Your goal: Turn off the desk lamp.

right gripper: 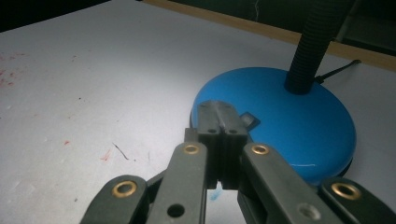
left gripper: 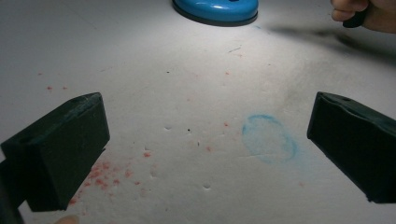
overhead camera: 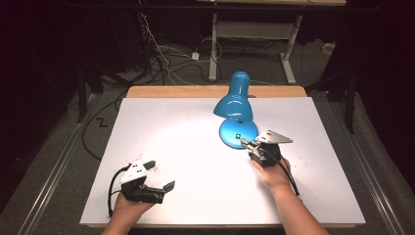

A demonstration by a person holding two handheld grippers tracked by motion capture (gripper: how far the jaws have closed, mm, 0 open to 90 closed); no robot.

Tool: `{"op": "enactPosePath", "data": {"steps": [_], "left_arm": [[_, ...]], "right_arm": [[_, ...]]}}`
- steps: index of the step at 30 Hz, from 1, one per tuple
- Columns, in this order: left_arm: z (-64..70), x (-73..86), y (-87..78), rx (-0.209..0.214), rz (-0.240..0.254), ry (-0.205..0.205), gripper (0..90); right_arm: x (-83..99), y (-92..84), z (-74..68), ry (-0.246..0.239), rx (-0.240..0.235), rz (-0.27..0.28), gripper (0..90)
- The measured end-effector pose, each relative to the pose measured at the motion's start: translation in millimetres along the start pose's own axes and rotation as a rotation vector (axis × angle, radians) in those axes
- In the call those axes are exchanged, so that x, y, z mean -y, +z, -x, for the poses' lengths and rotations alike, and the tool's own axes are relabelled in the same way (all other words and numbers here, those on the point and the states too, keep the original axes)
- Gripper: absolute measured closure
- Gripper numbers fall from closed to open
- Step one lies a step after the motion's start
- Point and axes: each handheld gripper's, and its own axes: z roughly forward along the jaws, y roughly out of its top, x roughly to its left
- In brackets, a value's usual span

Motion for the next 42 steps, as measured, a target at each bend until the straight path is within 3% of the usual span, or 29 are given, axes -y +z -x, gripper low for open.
{"op": "enactPosePath", "data": {"steps": [8, 27, 42], "left_arm": [[0.2, 0.2, -1.4, 0.006, 0.011, 0.006, 0.0], [-1.7, 0.1, -2.4, 0.003, 0.014, 0.001, 0.0], [-1.8, 0.0, -2.0, 0.004, 0.015, 0.004, 0.0]], "right_arm": [[-6.4, 13.8, 5.6, 0.028, 0.017, -0.012, 90.0], [-14.8, 37.9, 19.5, 0.024, 0.042, -0.031, 90.0], [-7.4, 50.4, 25.9, 0.063, 0.041, -0.079, 90.0]]}}
